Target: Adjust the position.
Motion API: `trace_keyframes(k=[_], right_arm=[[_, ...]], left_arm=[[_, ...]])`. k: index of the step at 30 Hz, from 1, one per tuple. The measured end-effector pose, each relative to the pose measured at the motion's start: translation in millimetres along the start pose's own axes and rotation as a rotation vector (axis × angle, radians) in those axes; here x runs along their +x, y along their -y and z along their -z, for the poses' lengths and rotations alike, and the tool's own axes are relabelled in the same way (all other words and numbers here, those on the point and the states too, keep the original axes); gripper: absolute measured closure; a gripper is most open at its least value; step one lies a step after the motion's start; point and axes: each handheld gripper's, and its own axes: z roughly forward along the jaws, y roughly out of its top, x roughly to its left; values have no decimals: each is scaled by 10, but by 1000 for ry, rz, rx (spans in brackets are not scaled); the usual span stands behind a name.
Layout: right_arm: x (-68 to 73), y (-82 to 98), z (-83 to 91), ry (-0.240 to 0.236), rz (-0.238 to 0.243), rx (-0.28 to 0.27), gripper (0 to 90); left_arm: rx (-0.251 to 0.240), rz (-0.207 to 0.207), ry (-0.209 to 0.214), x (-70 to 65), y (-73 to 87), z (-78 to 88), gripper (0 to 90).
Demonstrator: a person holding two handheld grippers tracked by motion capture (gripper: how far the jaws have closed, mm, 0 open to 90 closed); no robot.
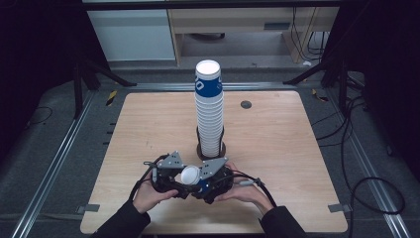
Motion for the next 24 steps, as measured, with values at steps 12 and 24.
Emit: trace_keyframes(k=[12, 24], right_arm=[[-95, -12, 216, 32, -65, -93, 81], [-224, 93, 481, 65, -152, -178, 77]], left_arm=[[-64, 15, -42, 90, -13, 218, 260], [-186, 62, -54, 267, 48, 390, 260]])
